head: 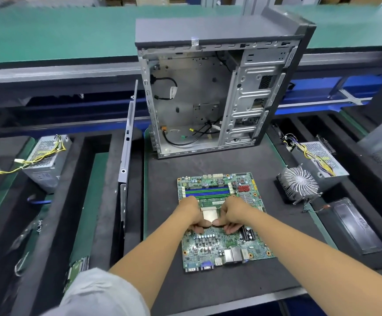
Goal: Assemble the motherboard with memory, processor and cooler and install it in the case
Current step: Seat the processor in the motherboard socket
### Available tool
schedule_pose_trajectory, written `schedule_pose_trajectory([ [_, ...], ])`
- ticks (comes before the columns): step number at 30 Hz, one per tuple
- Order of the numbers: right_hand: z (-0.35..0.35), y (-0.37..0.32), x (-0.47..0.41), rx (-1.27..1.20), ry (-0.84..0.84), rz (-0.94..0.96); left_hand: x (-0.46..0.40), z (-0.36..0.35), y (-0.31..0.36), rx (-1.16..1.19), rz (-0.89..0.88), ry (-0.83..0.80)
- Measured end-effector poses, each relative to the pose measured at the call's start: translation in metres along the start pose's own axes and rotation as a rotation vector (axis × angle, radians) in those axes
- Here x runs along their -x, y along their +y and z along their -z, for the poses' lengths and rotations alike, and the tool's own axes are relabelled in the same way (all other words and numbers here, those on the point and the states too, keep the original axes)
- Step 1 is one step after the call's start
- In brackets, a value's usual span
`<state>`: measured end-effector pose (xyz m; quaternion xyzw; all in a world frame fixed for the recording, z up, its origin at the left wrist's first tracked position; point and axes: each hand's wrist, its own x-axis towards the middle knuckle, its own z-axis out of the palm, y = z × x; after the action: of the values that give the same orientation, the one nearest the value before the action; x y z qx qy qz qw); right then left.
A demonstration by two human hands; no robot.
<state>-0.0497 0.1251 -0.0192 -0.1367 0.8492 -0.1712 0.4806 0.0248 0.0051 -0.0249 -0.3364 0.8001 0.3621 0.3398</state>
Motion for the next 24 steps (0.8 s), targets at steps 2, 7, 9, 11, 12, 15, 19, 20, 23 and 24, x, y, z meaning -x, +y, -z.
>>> schedule_pose_trajectory([
  [2, -0.003, -0.002, -0.005, 0.045, 0.023, -0.03, 0.0, 0.0, 0.001, -0.007, 0.005, 0.0],
  [7, -0.001, 0.001, -0.001, 0.093, 0.058, 0.012, 0.007, -0.008, 0.0, -0.056, -0.118, 0.189],
  [9, 0.01, 0.008, 0.005, -0.104, -0.024, 0.076, 0.01, -0.008, -0.002, -0.058, -0.171, 0.219],
  [11, 0.018, 0.011, 0.008, -0.27, -0.064, 0.092, 0.01, -0.007, -0.006, -0.054, -0.23, 0.26],
  [12, 0.02, 0.01, 0.009, -0.299, -0.075, 0.075, 0.01, -0.008, -0.007, -0.029, -0.248, 0.275],
  [15, 0.021, 0.001, 0.008, -0.225, -0.143, -0.012, 0.009, -0.011, -0.01, 0.007, -0.245, 0.278],
  [19, 0.015, -0.004, 0.007, 0.075, -0.127, -0.142, 0.007, -0.006, -0.012, -0.031, -0.207, 0.238],
  [20, 0.01, -0.004, 0.006, 0.136, -0.108, -0.152, 0.006, -0.005, -0.011, -0.042, -0.201, 0.229],
  [23, -0.001, -0.003, 0.001, 0.24, -0.045, -0.15, 0.004, -0.005, -0.011, -0.049, -0.191, 0.218],
  [24, -0.002, -0.003, -0.001, 0.254, -0.028, -0.14, 0.004, -0.005, -0.011, -0.048, -0.191, 0.217],
])
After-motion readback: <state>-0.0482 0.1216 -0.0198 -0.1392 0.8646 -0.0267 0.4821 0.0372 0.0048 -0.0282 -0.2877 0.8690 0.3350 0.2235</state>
